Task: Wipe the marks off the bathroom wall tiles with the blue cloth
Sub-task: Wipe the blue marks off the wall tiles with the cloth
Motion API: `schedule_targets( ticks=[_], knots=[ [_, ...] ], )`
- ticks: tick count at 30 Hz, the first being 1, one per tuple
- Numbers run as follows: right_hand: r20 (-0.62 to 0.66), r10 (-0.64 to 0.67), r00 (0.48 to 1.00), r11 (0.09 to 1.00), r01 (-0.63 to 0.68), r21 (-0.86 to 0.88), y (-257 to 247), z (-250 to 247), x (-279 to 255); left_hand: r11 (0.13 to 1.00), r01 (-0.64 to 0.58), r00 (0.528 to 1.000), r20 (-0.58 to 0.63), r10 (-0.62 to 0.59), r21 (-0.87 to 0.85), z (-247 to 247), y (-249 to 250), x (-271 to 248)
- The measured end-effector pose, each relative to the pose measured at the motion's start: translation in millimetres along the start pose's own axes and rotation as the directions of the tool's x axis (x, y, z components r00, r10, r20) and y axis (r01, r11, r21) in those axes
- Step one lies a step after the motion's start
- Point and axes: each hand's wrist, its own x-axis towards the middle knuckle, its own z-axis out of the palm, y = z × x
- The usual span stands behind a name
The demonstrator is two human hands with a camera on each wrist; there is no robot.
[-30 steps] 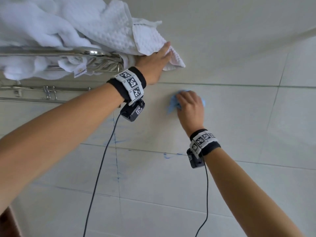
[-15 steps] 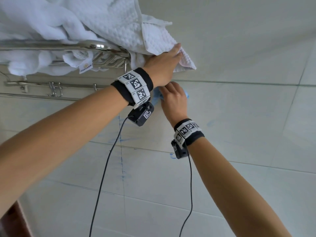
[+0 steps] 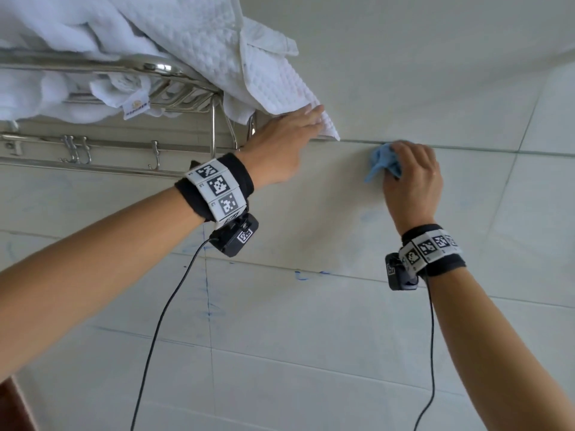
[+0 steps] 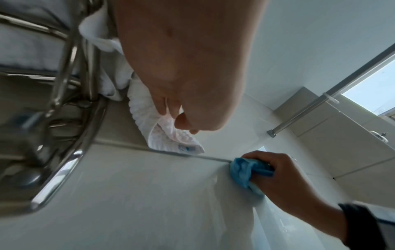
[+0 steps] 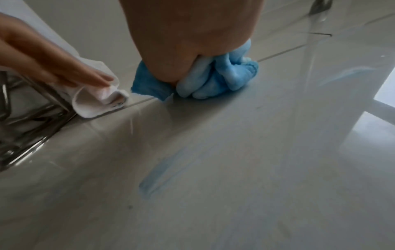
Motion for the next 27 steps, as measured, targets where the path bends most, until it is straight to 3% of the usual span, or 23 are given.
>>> schedule_targets(
  ticks=[6, 8, 10, 12, 13, 14, 18, 22, 25, 27],
  knots=[
    [-0.106, 0.086, 0.991, 0.991, -0.074, 0.108, -9.7, 10.1, -10.0, 0.997, 0.048, 0.997, 0.067, -0.044, -0.06, 39.7, -2.9, -73.0],
    [-0.094, 0.031, 0.995, 0.989, -0.017, 0.146, -18.5, 17.6, -25.6, 0.991, 0.111, 0.991, 0.088, -0.105, -0.075, 53.8, -6.5, -89.8],
    [0.036, -0.151, 0.988, 0.969, 0.141, 0.202, -29.9, 23.1, -50.9, 0.984, 0.16, 0.983, 0.1, -0.152, -0.08, 66.6, -9.8, -96.3],
    [0.242, -0.344, 0.907, 0.929, 0.291, 0.23, -33.3, 21.2, -82.1, 0.979, 0.18, 0.981, 0.089, -0.172, -0.091, 76.3, -6.9, -96.7],
    [0.294, -0.39, 0.873, 0.914, 0.33, 0.235, -28.3, 15.1, -92.5, 0.98, 0.177, 0.983, 0.073, -0.17, -0.095, 81.0, -3.4, -95.2],
    [0.3, -0.387, 0.872, 0.915, 0.324, 0.24, -19.7, 5.7, -96.0, 0.982, 0.166, 0.985, 0.058, -0.161, -0.094, 85.6, 1.0, -93.0],
    [0.017, -0.125, 0.992, 0.978, 0.12, 0.172, 24.2, -52.3, -65.5, 0.995, 0.082, 0.996, -0.018, -0.084, -0.06, 102.5, 23.5, -75.1],
    [-0.193, 0.008, 0.981, 0.997, 0.008, 0.083, 80.7, -95.4, -14.8, 0.995, 0.098, 0.992, -0.08, -0.099, -0.02, 112.4, 49.5, -47.4],
    [-0.191, 0.197, 0.962, 0.979, -0.183, 0.089, 113.5, -92.8, -8.6, 0.98, 0.199, 0.979, -0.046, -0.2, -0.026, 121.6, 62.2, -31.9],
    [-0.178, 0.252, 0.951, 0.967, -0.242, 0.08, 116.7, -78.0, -29.7, 0.973, 0.228, 0.973, -0.032, -0.229, -0.027, 130.5, 63.7, -27.5]
  ],
)
